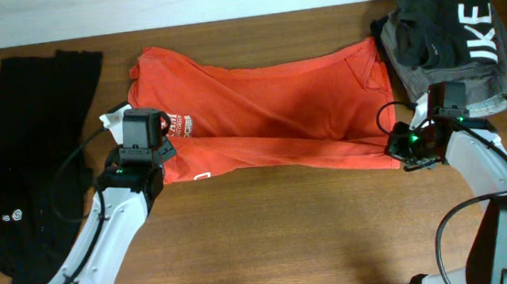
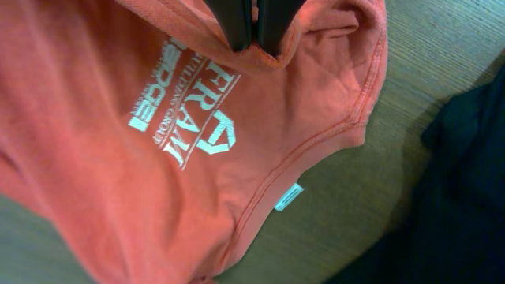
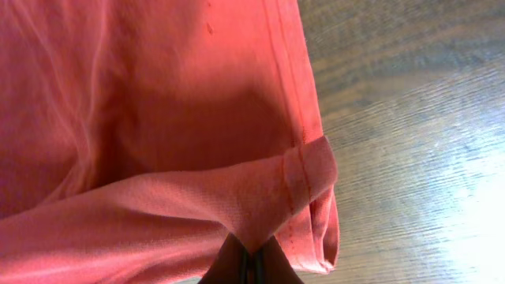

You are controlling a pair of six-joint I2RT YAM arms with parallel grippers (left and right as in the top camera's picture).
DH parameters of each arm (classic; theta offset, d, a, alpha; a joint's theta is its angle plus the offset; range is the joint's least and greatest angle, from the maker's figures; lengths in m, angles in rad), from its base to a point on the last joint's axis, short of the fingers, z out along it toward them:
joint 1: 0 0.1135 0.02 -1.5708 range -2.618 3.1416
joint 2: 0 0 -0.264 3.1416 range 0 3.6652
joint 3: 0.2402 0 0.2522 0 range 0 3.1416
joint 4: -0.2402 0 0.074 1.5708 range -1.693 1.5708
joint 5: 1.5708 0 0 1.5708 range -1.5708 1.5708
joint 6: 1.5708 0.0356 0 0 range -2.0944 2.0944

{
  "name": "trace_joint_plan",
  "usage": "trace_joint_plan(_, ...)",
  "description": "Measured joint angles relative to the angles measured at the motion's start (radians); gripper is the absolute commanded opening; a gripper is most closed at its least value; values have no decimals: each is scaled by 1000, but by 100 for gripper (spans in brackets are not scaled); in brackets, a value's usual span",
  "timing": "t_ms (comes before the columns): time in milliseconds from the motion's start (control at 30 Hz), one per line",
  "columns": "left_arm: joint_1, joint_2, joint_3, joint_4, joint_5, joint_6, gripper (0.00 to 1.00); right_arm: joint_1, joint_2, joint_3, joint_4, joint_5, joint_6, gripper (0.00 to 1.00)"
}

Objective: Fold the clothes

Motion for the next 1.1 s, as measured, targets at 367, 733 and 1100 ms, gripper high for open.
trace_joint_plan(367,0,122,0,70,-59,11,1,8,63,0,141,41,6,4)
trace_joint_plan(733,0,185,0,122,-61,11,1,9,88,0,292,42,5,4)
trace_joint_plan(1100,0,208,0,151,-61,11,1,9,90,0,333,42,5,4)
